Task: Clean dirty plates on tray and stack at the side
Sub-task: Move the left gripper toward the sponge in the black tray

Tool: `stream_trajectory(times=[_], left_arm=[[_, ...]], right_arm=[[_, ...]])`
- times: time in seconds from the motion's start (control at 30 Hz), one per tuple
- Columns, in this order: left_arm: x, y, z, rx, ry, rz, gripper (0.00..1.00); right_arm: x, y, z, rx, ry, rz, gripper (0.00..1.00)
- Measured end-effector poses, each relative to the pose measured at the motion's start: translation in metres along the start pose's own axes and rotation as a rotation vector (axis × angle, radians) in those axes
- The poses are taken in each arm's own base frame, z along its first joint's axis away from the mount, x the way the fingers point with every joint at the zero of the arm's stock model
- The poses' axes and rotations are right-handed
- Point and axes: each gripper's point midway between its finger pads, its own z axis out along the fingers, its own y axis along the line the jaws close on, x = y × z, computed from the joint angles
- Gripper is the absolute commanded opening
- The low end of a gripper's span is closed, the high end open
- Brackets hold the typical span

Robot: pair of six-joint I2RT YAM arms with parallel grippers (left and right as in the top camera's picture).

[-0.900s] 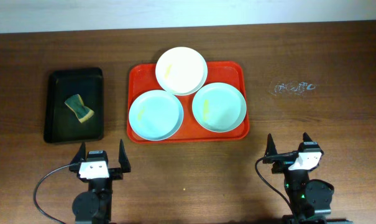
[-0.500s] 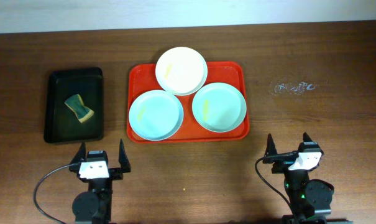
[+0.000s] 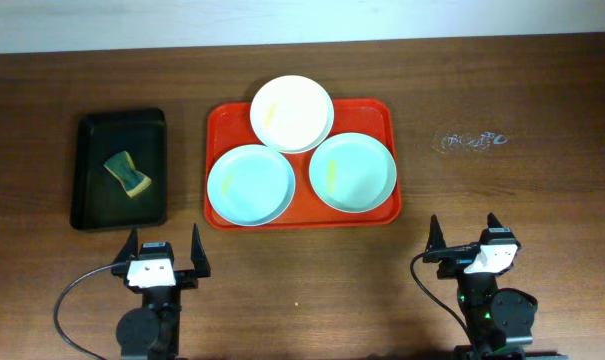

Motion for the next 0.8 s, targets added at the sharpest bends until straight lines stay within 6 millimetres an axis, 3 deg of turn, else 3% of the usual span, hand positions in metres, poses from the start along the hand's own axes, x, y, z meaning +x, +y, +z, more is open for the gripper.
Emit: stream_trajectory(times=[0.37, 0.43, 0.5, 0.53, 0.6, 0.67, 0.73, 0.8], left_arm=[[0.000, 0.000, 0.000, 0.001, -0.001, 0.000, 0.99], [-0.004, -0.026, -0.002, 0.152, -0.015, -0.034, 0.99], [-0.036, -0.073, -0.019, 0.445, -0.143, -0.045, 0.99], [-0.065, -0.091, -0.036, 0.577, -0.274, -0.019, 0.99], [-0.105, -0.102, -0.063, 0.669, -0.476, 0.039, 1.00], [-0.139, -0.099, -0.085, 0.663, -0.655, 0.083, 0.99], [-0.149, -0.093, -0.085, 0.623, -0.671, 0.073, 0.99], [-0.175, -0.083, -0.082, 0.557, -0.652, 0.064, 0.99]], right_arm=[[0.000, 0.000, 0.000, 0.000, 0.000, 0.001, 0.99], [0.000, 0.000, 0.000, 0.000, 0.000, 0.000, 0.99], [0.000, 0.000, 0.000, 0.000, 0.000, 0.001, 0.99], [0.000, 0.000, 0.000, 0.000, -0.002, 0.001, 0.99], [0.000, 0.000, 0.000, 0.000, -0.001, 0.001, 0.99], [0.000, 0.000, 0.000, 0.000, 0.000, 0.001, 0.99], [0.000, 0.000, 0.000, 0.000, 0.000, 0.001, 0.99], [0.000, 0.000, 0.000, 0.000, 0.000, 0.001, 0.99]])
